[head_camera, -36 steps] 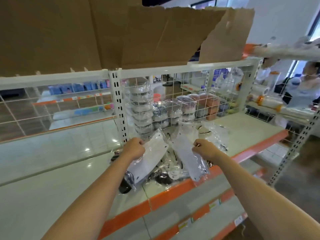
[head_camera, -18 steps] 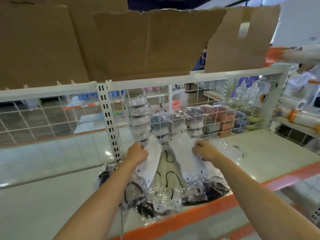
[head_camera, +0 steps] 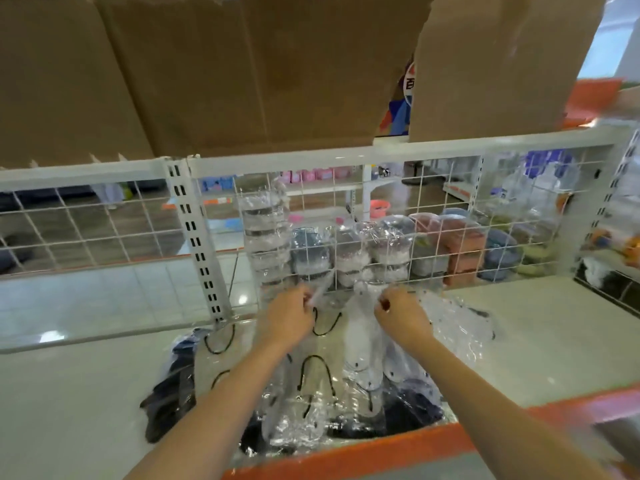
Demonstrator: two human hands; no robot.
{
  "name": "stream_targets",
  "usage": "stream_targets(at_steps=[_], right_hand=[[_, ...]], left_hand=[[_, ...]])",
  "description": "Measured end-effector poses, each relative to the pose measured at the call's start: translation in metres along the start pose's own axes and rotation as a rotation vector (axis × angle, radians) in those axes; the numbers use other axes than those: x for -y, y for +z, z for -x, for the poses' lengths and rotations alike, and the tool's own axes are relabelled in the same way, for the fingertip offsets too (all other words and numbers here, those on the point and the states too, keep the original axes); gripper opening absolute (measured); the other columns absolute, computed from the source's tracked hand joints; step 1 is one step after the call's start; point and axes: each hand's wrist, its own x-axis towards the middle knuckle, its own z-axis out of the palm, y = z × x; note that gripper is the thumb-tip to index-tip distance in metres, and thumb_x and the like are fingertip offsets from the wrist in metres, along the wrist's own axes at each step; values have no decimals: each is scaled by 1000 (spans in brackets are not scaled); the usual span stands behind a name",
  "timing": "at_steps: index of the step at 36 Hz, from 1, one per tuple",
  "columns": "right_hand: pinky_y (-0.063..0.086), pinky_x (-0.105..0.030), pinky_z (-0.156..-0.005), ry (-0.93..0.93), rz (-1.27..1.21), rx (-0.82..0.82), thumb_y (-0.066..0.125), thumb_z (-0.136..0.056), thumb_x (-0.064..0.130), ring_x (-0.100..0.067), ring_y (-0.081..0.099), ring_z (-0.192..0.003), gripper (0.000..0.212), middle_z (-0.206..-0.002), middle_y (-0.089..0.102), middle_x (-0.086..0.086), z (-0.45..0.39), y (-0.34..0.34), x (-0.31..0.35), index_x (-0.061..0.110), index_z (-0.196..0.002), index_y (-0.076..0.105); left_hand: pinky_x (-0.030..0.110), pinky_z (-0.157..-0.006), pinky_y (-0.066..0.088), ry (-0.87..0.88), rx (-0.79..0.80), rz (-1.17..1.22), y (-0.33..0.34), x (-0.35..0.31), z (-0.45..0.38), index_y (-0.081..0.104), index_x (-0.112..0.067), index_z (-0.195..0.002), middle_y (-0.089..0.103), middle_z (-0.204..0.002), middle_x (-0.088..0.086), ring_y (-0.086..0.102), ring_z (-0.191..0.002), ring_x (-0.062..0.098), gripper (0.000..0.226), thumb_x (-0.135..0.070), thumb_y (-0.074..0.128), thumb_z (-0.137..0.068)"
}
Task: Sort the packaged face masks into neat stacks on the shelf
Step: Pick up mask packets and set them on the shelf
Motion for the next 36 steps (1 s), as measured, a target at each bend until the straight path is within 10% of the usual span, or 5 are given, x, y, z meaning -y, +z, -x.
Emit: stream_targets(at_steps=[7,12,22,30,36], right_hand=[[38,-29,-79,-99,-62,459,41,-100,33,-28,58,-102,38,-107,65,-15,24,28,-22,3,-97,63],[32,-14,-89,-187,-90,384,46,-97,13,-16,52,-119,26,-132,56,1,33,38,-44,11,-111,68],[37,-19,-92,-37,-188,-22,63,-89,26,-15,49,-110,27,-118,46,1,41,47,-52,14,-113,61],[36,-32,-102,118,-33,138,69,-82,38,-25,40,-122,64,-130,44,-10,35,48,-66,8,-131,41],[38,-35,-102,112,93,-30,65,-84,18,-29,36,-120,57,-129,38,-15,37,40,-52,6,-132,36]], left_hand=[[27,-80,50,11,337,-8,50,18,29,67,-12,-93,68,-92,2,63,-83,15,29,-32,47,-97],[26,-92,48,-8,205,105,56,36,43,66,-21,-96,64,-101,-5,59,-97,7,16,-10,54,-92],[34,-102,38,-304,-2,-133,52,46,51,50,-19,-121,45,-128,2,40,-121,20,47,-41,63,-83],[28,-100,35,-335,-5,-98,45,51,55,51,-8,-124,48,-126,8,43,-119,21,42,-29,60,-88],[26,-70,42,-396,47,58,37,45,50,52,-14,-100,57,-99,4,54,-89,19,21,-5,59,-82]])
